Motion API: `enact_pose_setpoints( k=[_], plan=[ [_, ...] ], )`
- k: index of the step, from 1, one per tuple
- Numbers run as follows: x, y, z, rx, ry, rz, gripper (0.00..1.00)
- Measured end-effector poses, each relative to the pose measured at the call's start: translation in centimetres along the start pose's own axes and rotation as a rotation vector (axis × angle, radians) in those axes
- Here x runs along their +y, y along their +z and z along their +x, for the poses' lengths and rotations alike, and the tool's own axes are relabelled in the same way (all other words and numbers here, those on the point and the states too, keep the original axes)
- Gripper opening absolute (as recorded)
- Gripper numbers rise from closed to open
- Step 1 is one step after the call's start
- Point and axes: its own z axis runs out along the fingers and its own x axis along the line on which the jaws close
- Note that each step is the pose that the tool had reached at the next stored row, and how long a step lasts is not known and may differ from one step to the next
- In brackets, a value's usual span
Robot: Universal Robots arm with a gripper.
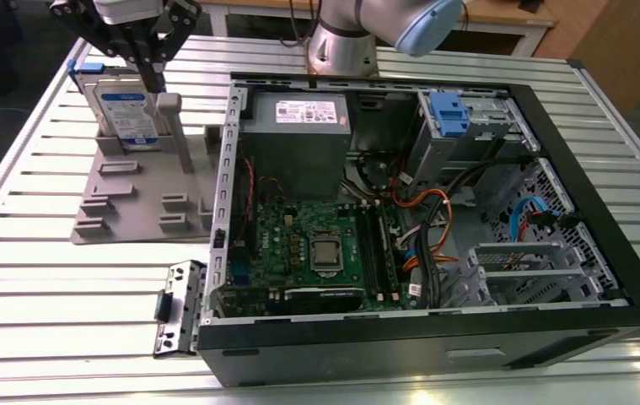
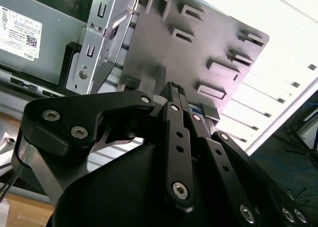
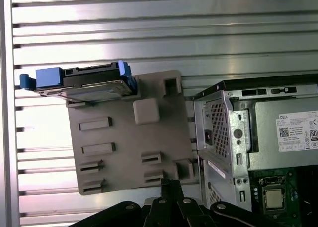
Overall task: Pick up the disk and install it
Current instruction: 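Reach for the disk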
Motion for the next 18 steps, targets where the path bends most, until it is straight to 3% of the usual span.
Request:
enact_pose_setpoints(
  k=[18],
  plan=[
    [-0.16, 0.06, 2.1, 0.0, 0.0, 0.0, 0.1]
  ],
)
